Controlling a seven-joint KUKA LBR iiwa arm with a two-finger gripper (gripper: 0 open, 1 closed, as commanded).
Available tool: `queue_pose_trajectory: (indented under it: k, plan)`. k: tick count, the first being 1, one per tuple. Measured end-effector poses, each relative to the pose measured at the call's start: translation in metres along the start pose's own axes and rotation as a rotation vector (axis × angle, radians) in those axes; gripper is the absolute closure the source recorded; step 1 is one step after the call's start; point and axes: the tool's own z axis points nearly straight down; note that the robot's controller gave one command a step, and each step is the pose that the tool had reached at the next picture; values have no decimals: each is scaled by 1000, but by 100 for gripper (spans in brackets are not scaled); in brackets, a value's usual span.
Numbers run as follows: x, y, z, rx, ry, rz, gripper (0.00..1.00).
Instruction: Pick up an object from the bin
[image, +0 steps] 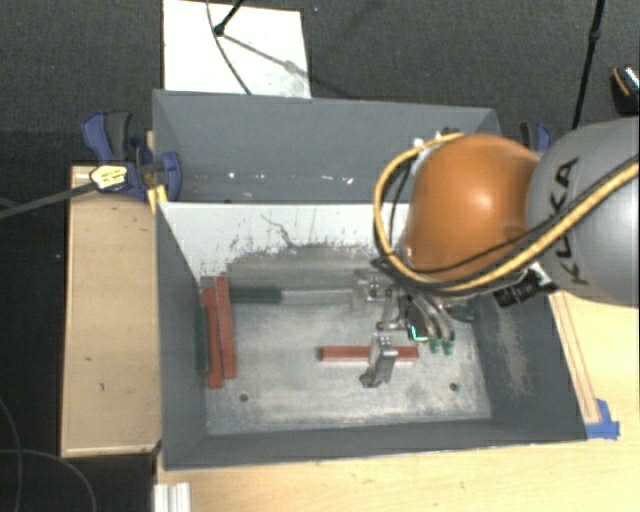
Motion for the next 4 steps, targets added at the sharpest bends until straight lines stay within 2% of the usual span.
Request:
queue_pose_trajectory:
  k: [1,2,3,4]
  plan:
    - [-10,2,-48,2,-13,-433,0]
    - [-22,-34,95,1,0,-487,0]
    - [-54,-47,165,1,-2,-519,0]
    - [-55,-46,161,1,-7,-515,100]
